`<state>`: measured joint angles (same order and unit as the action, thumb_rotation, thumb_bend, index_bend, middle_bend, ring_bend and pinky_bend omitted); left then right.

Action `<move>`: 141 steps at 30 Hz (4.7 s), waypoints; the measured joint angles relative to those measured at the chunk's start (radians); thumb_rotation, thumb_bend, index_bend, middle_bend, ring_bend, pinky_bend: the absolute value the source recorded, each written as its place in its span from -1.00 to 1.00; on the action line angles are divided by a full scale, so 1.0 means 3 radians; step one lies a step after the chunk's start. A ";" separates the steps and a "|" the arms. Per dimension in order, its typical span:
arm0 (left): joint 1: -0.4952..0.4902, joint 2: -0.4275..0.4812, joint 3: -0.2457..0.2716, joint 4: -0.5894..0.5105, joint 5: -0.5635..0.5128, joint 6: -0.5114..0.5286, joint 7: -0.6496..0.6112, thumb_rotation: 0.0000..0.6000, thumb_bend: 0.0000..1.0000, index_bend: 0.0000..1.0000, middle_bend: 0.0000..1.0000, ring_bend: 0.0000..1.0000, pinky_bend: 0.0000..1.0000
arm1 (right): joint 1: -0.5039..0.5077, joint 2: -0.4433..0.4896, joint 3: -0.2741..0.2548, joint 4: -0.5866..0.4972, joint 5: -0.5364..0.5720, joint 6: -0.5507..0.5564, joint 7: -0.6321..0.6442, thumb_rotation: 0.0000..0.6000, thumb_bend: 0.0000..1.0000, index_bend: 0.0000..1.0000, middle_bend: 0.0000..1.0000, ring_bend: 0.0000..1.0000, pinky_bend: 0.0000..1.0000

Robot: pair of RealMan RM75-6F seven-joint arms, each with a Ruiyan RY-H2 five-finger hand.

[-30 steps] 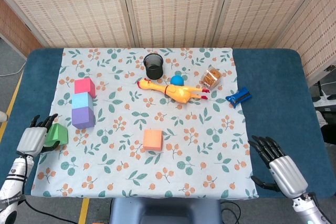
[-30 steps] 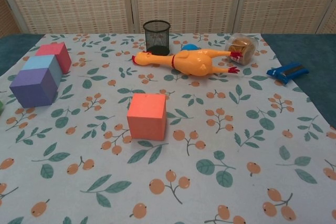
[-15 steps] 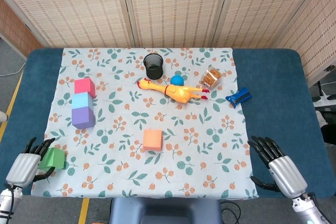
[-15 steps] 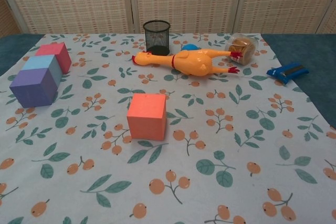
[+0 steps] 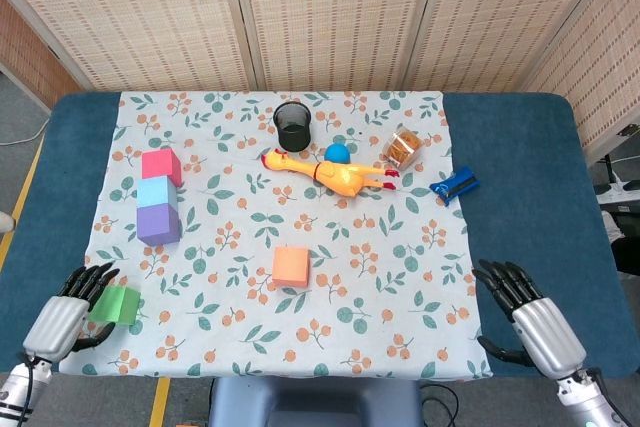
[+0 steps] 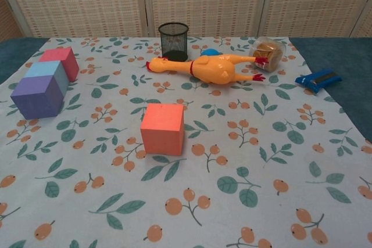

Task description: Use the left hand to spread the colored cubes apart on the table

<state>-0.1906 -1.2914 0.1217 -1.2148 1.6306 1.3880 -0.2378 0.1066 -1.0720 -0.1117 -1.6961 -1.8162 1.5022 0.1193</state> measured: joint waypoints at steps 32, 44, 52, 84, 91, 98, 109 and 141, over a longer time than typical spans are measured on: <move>-0.0911 -0.0211 -0.0844 0.0003 -0.1323 -0.1446 0.0341 1.00 -0.22 -1.00 -0.53 -0.38 -0.99 | 0.0014 -0.0004 0.0051 0.0016 0.0101 -0.0039 -0.0022 1.00 -0.72 -1.00 -1.00 -1.00 -1.00; -0.0979 -0.0263 -0.0799 -0.0225 -0.1167 -0.1407 0.0468 1.00 -0.23 -1.00 -0.54 -0.23 -0.96 | 0.0012 0.0015 0.0045 0.0019 0.0075 -0.0014 0.0025 1.00 -0.72 -1.00 -1.00 -1.00 -1.00; -0.1043 -0.0294 -0.0737 -0.0589 -0.0763 -0.1201 0.0545 1.00 -0.23 -1.00 -0.58 -0.28 -0.96 | 0.0017 0.0005 0.0047 0.0025 0.0088 -0.0035 0.0023 1.00 -0.72 -1.00 -1.00 -1.00 -1.00; -0.1553 -0.0902 -0.0926 0.0063 -0.1011 -0.1494 0.1599 1.00 -0.32 -1.00 -1.00 -1.00 -1.00 | 0.0032 0.0032 0.0039 0.0006 0.0108 -0.0071 0.0065 1.00 -0.72 -1.00 -1.00 -1.00 -1.00; -0.1600 -0.0960 -0.0947 0.0191 -0.1191 -0.1591 0.1684 1.00 -0.36 -1.00 -1.00 -0.77 -1.00 | 0.0043 0.0033 0.0041 0.0015 0.0119 -0.0098 0.0075 1.00 -0.72 -1.00 -1.00 -1.00 -1.00; -0.1615 -0.0953 -0.0927 0.0182 -0.1265 -0.1635 0.1694 1.00 -0.37 -1.00 -1.00 -0.28 -1.00 | 0.0043 0.0050 0.0020 -0.0003 0.0085 -0.0093 0.0088 1.00 -0.72 -1.00 -1.00 -1.00 -1.00; -0.1573 -0.0864 -0.0875 0.0005 -0.1178 -0.1465 0.1653 1.00 -0.29 -1.00 -0.85 0.05 -1.00 | 0.0041 0.0065 0.0005 -0.0004 0.0051 -0.0075 0.0116 1.00 -0.72 -1.00 -1.00 -1.00 -1.00; -0.1121 -0.0346 -0.0936 -0.0428 -0.1035 -0.0615 0.1172 1.00 -0.24 -1.00 -0.92 -0.54 -1.00 | 0.0032 0.0079 -0.0029 -0.0011 0.0000 -0.0066 0.0088 1.00 -0.72 -1.00 -1.00 -1.00 -1.00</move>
<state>-0.5268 -1.3953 -0.1590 -1.3430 1.3201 1.2035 0.1139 0.1164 -1.0484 -0.1205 -1.6995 -1.8161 1.4824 0.1459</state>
